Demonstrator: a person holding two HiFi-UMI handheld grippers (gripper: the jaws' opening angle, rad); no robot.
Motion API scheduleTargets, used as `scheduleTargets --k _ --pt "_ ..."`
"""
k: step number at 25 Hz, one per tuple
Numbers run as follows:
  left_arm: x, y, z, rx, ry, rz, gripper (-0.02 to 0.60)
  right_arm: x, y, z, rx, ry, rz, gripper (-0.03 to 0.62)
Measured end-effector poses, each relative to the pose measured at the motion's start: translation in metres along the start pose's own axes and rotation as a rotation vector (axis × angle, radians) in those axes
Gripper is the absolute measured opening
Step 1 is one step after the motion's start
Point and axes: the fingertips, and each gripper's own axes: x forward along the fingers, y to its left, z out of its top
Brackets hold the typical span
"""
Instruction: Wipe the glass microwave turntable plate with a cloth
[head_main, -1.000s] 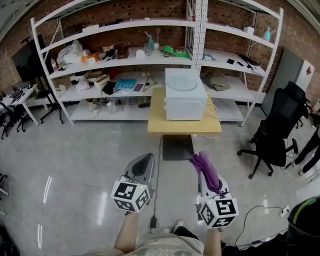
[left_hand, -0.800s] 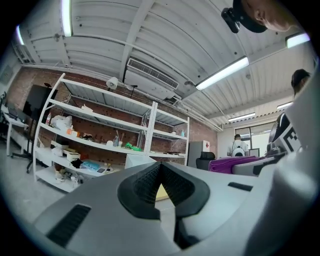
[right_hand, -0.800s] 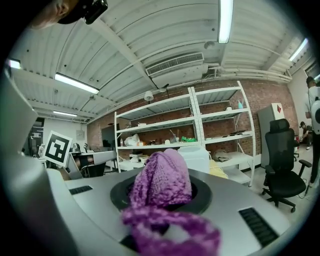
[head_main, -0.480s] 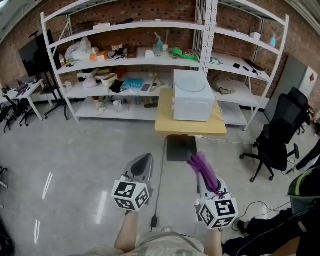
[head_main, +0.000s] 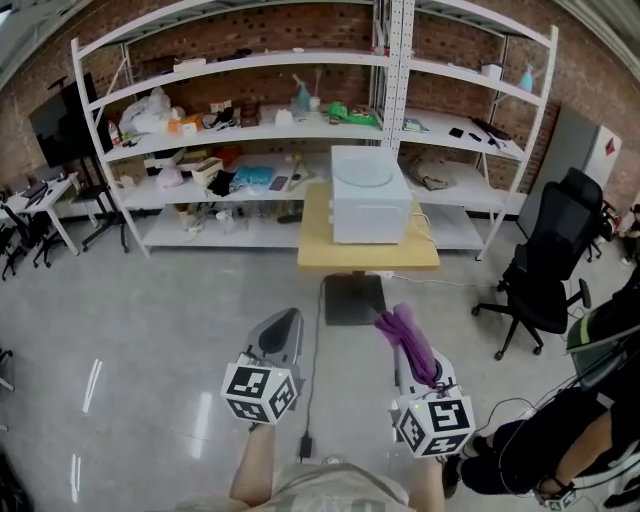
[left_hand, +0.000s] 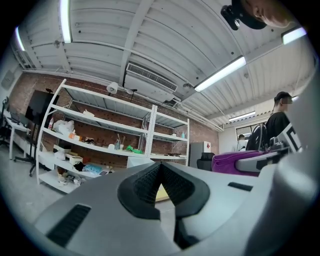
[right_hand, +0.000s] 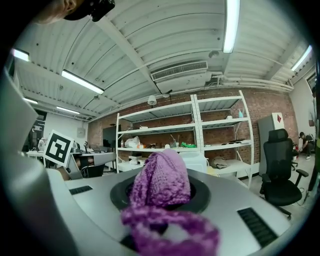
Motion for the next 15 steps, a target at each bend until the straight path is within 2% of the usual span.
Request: scheduleTargets --k 15 --pt "-0.018 -0.012 -0.005 0.014 0.013 0.021 0.002 -0.021 -0.003 -0.006 -0.008 -0.002 -0.004 0.054"
